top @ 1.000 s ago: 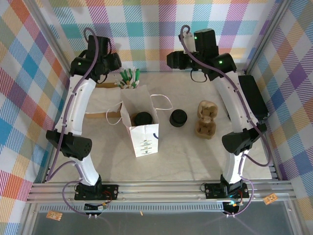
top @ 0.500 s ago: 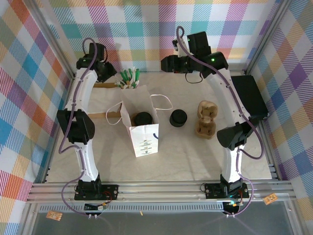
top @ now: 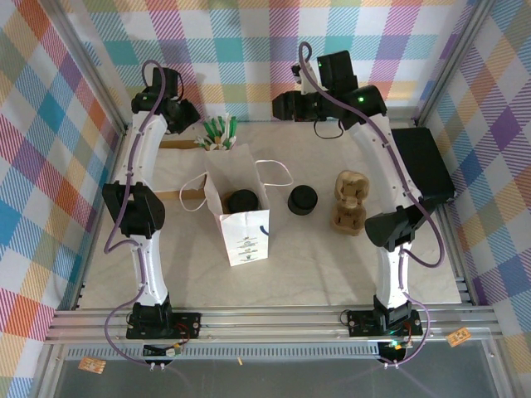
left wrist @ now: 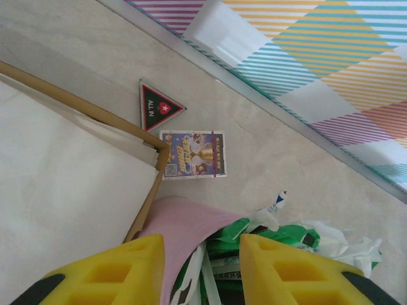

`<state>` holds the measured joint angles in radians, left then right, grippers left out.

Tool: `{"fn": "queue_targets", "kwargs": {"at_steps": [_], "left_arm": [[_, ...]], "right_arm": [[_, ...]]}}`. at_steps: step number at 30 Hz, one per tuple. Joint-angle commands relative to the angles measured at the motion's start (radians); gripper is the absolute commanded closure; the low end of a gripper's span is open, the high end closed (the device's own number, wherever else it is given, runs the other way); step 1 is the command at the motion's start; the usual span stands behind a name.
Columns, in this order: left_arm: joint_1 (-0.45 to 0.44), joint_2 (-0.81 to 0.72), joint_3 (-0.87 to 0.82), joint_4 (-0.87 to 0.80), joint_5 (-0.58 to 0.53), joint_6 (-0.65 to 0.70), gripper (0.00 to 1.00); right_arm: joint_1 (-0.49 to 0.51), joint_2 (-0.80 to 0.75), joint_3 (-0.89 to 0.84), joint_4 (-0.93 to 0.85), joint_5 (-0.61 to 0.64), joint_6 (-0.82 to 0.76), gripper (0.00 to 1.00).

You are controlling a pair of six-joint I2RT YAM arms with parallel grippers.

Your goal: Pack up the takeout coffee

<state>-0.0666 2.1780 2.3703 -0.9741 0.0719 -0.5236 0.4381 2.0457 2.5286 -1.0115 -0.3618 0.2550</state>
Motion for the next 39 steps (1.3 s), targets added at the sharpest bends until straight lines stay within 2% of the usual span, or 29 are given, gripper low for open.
{"fn": "queue_targets", "kwargs": {"at_steps": [1, 5, 9, 15, 21, 24, 27, 30, 34, 39], "left_arm": [[0.011, 0.009, 0.027, -0.035, 0.038, 0.017, 0.64], [0.011, 0.011, 0.023, -0.066, 0.042, 0.021, 0.61], [0.011, 0.022, 0.023, -0.089, 0.045, 0.035, 0.63], [0.011, 0.016, 0.026, -0.072, 0.054, 0.041, 0.85], [0.011, 0.008, 0.025, -0.088, 0.041, 0.045, 0.92], [0.011, 0.006, 0.024, -0.095, 0.039, 0.045, 0.92], [0.011, 0.011, 0.023, -0.094, 0.041, 0.036, 0.78], [0.011, 0.019, 0.023, -0.089, 0.048, 0.03, 0.78], [0.011, 0.022, 0.023, -0.083, 0.049, 0.02, 0.84], [0.008, 0.026, 0.023, -0.084, 0.051, 0.011, 0.84]], "right_arm": [[0.001, 0.014, 0.032, 0.003, -0.027, 0.02, 0.5], [0.002, 0.018, 0.032, 0.014, -0.034, 0.038, 0.5], [0.002, 0.014, 0.033, 0.008, -0.039, 0.04, 0.5], [0.007, -0.005, 0.025, -0.02, -0.026, 0.028, 0.5], [0.017, -0.019, 0.013, -0.036, -0.02, 0.006, 0.5], [0.021, -0.022, 0.013, -0.039, -0.022, -0.003, 0.5], [0.021, -0.024, 0.014, -0.04, -0.023, -0.011, 0.5], [0.022, -0.025, 0.015, -0.039, -0.023, -0.017, 0.5], [0.022, -0.028, 0.019, -0.045, -0.023, -0.028, 0.5], [0.022, -0.032, 0.02, -0.053, -0.023, -0.052, 0.5]]}}
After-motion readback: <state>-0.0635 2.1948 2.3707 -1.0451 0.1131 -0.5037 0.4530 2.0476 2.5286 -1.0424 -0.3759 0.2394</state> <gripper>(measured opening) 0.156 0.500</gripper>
